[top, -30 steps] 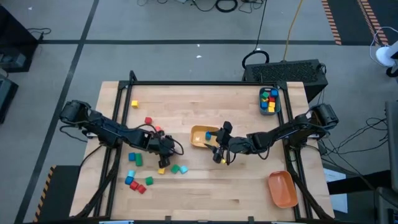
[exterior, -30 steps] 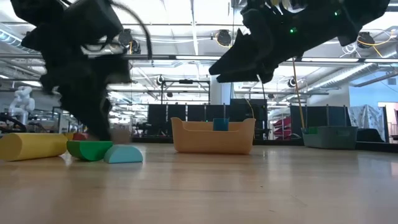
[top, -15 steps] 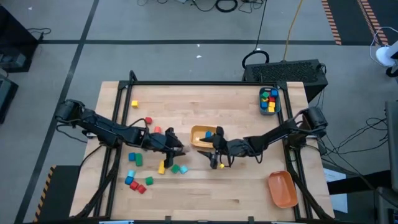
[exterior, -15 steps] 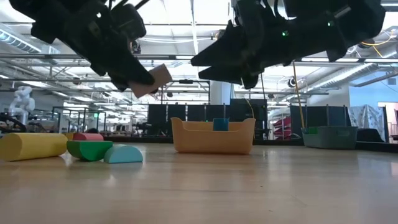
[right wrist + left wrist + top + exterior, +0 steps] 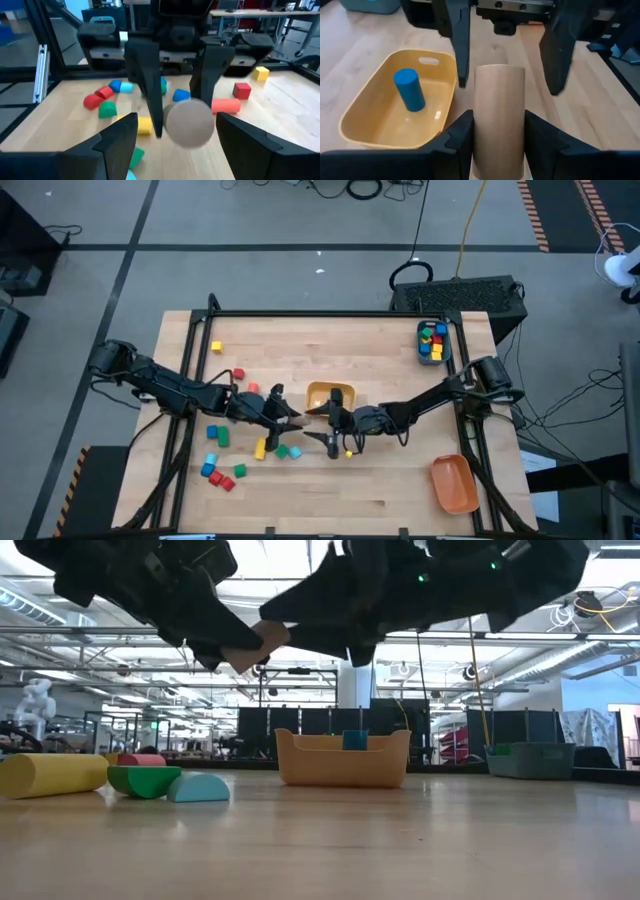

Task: Sort blocks by size
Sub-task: Put the brown cylindrical block into the yellow bin, then put the orange cylindrical block into the yellow bin

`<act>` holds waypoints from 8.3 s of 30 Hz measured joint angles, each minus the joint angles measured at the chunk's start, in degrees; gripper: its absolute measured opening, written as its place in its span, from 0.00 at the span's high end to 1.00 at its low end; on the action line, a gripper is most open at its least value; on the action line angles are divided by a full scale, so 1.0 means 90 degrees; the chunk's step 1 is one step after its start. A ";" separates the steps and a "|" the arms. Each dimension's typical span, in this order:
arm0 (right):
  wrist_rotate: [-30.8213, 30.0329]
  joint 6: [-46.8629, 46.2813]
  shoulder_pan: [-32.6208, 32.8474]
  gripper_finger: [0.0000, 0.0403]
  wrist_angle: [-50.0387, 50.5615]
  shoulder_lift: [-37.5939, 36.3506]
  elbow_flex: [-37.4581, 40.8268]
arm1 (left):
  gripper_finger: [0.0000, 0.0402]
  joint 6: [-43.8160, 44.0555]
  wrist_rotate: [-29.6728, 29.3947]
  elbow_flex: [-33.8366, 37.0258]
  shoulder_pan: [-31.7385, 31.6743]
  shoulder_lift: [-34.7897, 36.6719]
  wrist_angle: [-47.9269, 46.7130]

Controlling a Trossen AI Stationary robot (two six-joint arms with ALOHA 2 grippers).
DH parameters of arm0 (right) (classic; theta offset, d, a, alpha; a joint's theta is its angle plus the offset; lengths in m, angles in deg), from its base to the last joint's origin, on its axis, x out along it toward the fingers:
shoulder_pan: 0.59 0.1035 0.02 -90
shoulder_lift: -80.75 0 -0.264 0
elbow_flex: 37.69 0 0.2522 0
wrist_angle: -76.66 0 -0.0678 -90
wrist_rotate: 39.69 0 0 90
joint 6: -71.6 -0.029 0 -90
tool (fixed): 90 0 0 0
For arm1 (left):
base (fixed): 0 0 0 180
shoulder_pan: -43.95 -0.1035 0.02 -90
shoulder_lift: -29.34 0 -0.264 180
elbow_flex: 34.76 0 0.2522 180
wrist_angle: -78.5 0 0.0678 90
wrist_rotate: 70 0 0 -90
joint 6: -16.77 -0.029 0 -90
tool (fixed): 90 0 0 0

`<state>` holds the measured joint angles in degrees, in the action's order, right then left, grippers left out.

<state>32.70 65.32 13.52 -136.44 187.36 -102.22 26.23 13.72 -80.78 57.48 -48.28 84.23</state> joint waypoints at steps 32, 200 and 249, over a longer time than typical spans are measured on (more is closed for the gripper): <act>0.0073 0.0130 -0.0237 0.73 0.3420 -0.0506 -0.1038 | 0.40 -0.0189 -0.0097 -0.0020 0.0154 0.0015 -0.0266; 0.0990 -0.0594 -0.0981 0.54 0.0216 -0.1941 0.1706 | 0.66 0.0416 -0.1150 0.1026 -0.0205 0.1321 -0.0207; 0.1205 0.0055 -0.0998 0.49 -0.0004 -0.0083 -0.0366 | 0.66 -0.1473 -0.1379 0.1031 0.0096 0.0743 0.1862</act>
<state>43.55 65.81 4.54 -136.47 186.61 -105.51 12.97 1.30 -71.50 58.35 -41.59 100.99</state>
